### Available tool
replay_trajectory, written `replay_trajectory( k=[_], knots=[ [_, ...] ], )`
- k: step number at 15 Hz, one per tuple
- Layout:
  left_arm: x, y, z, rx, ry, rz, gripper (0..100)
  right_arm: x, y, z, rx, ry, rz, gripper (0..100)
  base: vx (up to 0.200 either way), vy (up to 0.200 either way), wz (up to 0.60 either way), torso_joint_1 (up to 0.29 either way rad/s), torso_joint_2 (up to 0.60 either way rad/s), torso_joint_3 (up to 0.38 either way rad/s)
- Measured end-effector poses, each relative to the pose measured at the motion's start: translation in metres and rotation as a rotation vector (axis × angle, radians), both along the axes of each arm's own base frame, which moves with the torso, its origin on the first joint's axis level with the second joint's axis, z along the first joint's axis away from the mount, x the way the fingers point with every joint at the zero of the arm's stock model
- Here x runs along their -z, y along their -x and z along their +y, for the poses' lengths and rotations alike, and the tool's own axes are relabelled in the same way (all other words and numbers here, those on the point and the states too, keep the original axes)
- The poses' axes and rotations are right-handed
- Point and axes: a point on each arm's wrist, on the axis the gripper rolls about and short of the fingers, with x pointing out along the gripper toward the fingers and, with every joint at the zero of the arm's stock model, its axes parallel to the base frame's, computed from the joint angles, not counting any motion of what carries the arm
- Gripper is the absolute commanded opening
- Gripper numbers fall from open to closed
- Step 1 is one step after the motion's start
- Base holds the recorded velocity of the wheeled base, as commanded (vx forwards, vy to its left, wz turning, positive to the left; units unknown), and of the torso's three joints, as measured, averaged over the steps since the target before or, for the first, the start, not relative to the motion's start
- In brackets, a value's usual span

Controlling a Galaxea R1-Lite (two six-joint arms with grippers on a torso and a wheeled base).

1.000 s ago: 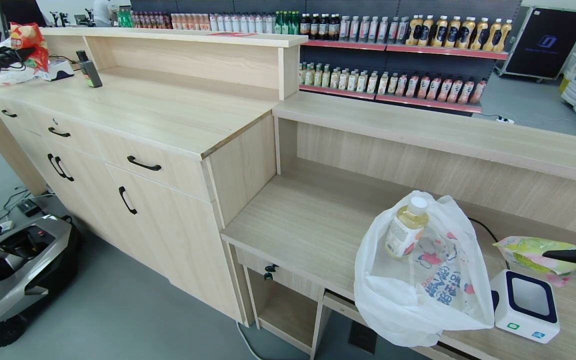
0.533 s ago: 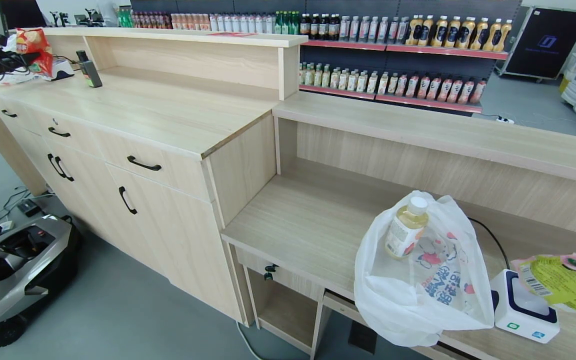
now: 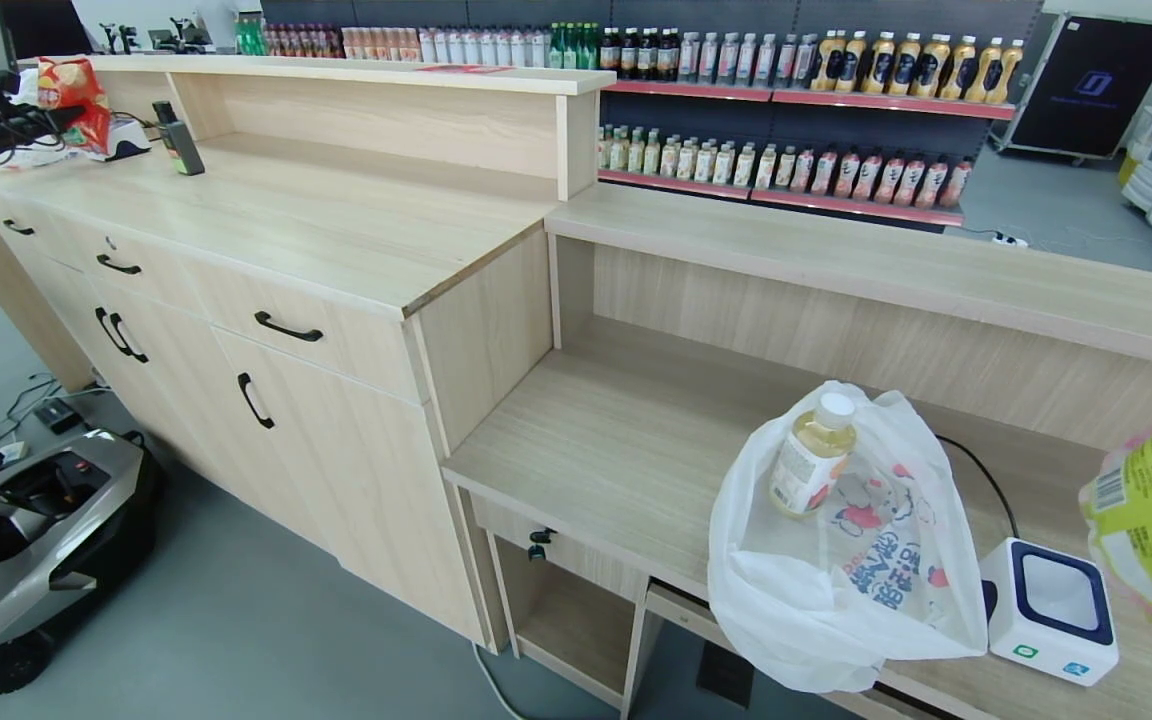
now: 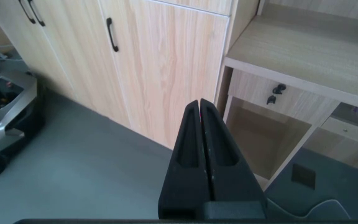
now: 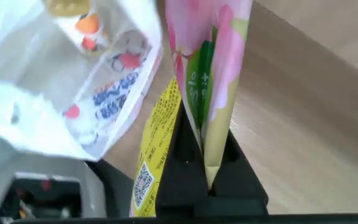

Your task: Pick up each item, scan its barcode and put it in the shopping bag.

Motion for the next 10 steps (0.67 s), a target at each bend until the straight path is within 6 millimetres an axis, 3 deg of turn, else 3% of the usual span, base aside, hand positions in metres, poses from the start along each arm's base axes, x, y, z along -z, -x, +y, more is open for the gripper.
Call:
replay_trajectory(
  k=[2,4,7,9,10],
  knots=[
    [0.000,0.000,0.000,0.001,0.000,0.000,0,-0.005,-0.010,0.024,0.148,-0.035,-0.053,0,0.000,0.000,0.00,0.000,0.00,0.000],
    [0.000,0.000,0.000,0.001,0.000,0.000,0,0.004,-0.013,0.056,0.175,0.011,-0.097,0,0.000,0.000,0.00,0.000,0.00,0.000],
    [0.000,0.000,0.000,0.001,0.000,0.000,0,0.024,-0.003,0.097,0.091,0.098,-0.097,0,0.000,0.000,0.00,0.000,0.00,0.000],
    [0.000,0.000,0.000,0.000,0.000,0.000,0,0.034,0.003,0.108,0.015,0.176,-0.068,0,0.000,0.000,0.00,0.000,0.00,0.000],
    [0.000,0.000,0.000,0.000,-0.001,0.000,0,0.038,0.006,0.112,-0.022,0.198,-0.053,0,0.000,0.000,0.60,-0.002,0.00,0.002]
  ],
)
